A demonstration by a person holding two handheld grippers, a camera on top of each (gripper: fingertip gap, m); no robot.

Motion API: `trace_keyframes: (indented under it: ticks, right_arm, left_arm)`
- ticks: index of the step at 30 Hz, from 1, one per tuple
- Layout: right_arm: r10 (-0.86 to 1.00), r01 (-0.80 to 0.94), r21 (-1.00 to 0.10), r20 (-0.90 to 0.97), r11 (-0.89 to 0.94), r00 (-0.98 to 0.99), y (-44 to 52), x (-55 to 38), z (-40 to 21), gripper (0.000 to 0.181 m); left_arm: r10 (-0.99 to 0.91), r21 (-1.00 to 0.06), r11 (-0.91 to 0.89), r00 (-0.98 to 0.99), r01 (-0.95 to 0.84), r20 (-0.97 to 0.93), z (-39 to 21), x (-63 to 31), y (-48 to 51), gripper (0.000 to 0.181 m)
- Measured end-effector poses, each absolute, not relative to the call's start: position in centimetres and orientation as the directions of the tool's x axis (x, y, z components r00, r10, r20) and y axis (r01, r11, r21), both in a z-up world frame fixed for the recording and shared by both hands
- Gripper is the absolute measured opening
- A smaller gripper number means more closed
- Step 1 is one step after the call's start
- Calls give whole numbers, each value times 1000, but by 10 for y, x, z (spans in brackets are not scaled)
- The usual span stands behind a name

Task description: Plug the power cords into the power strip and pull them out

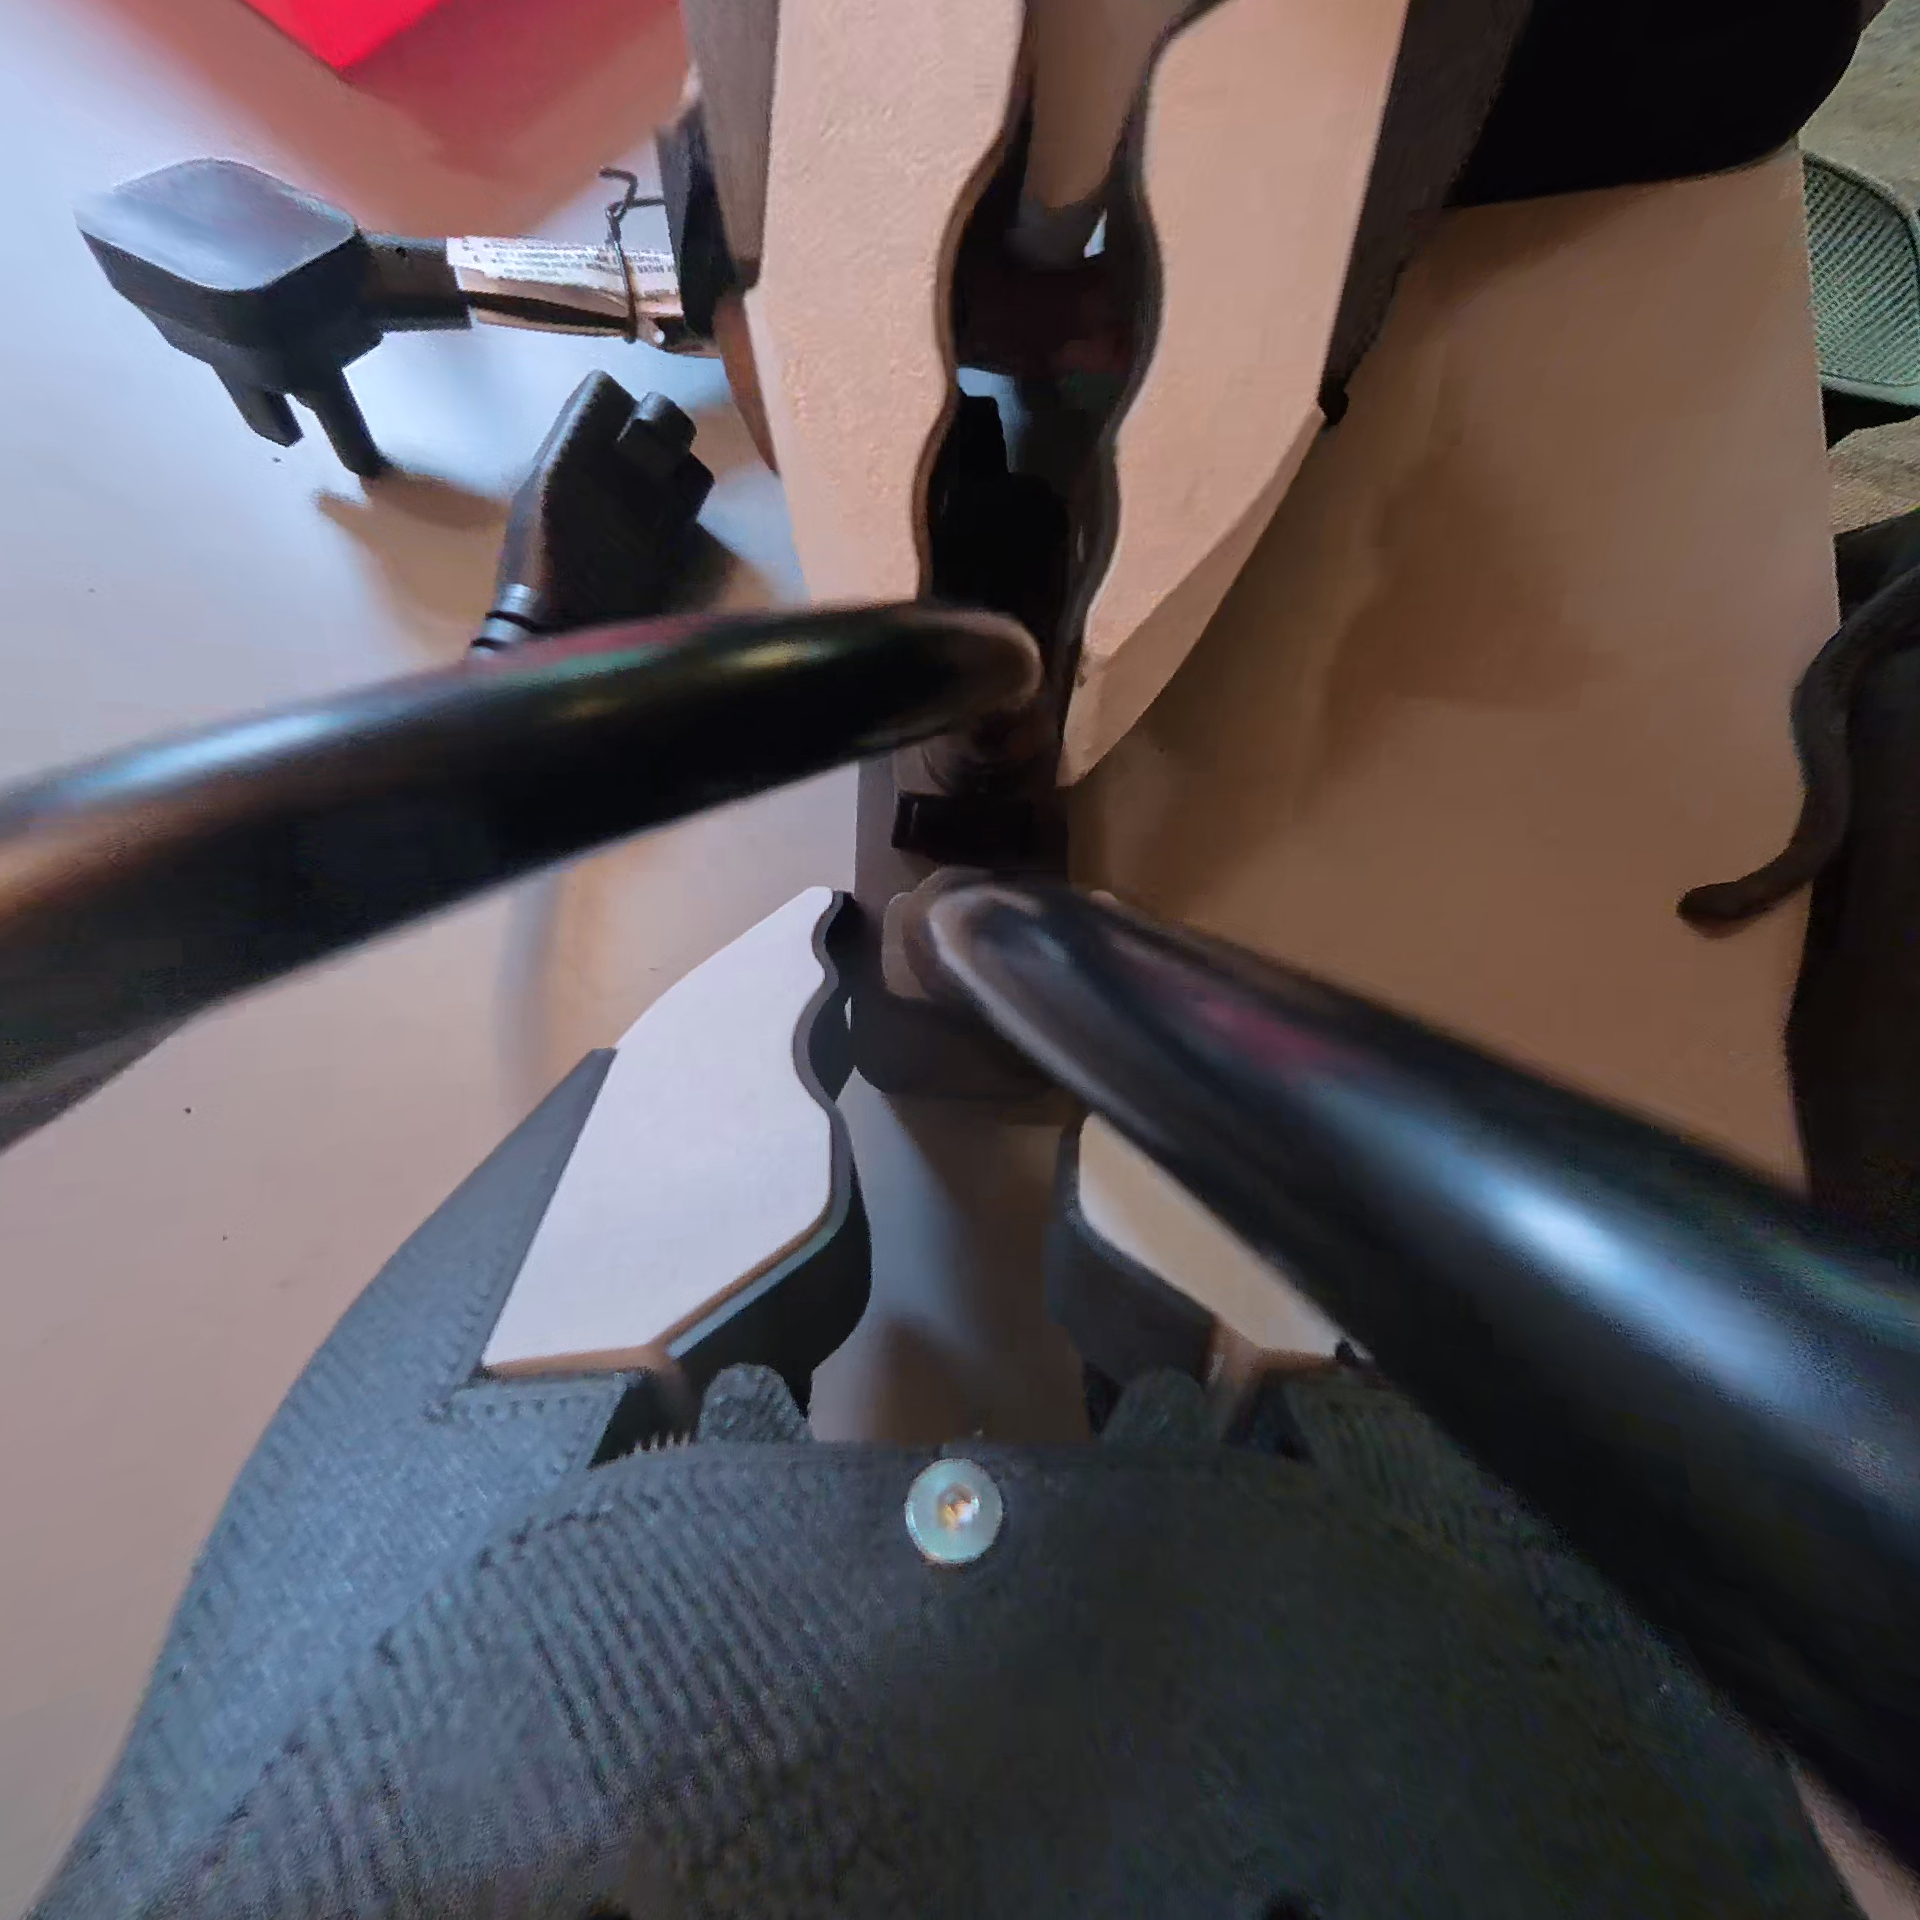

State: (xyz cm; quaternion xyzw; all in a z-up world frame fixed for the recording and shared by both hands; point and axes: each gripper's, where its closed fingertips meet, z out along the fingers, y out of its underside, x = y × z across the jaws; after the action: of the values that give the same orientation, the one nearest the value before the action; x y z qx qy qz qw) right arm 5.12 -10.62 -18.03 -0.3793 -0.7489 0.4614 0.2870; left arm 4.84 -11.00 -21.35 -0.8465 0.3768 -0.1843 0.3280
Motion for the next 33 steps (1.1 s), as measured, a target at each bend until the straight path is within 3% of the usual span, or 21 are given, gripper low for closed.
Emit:
trace_keyframes:
  ticks: [1, 5, 11, 16, 20, 26, 30, 31, 33]
  right_arm:
    - [823, 282, -901, 127, 329, -553, -107, 51, -179, 18]
    - [809, 247, -902, 161, 353, -565, -109, 53, -178, 18]
    - [820, 339, -926, -63, 164, -569, -107, 52, -178, 17]
    - [810, 249, -900, 165, 356, -563, -110, 54, -173, 18]
    - [831, 337, -926, -51, 167, -553, -109, 52, -177, 18]
    - [803, 256, -888, 183, 383, -567, -116, 53, -174, 18]
    - [835, 413, -908, -170, 74, -523, -114, 48, -176, 19]
    - [838, 427, -903, -193, 53, -511, -113, 47, -176, 18]
    - [848, 361, -913, -32, 191, -529, -117, 48, -174, 18]
  left_arm:
    - [-753, -698, -508, 654, -505, 76, -213, 48, -110, 39]
    - [-757, -705, -495, 650, -508, 63, -213, 49, -110, 40]
    - [-768, -695, -495, 637, -522, 68, -213, 53, -112, 39]
    - [-765, -713, -485, 640, -506, 66, -212, 53, -108, 41]
    - [-777, -670, -503, 626, -546, 72, -215, 54, -113, 40]
    - [-775, -661, -515, 625, -545, 88, -213, 54, -115, 40]
    - [-780, -636, -528, 617, -563, 101, -215, 54, -119, 40]
    - [-779, -635, -533, 618, -559, 109, -215, 54, -119, 40]
    - [-782, -631, -535, 613, -562, 117, -215, 53, -119, 41]
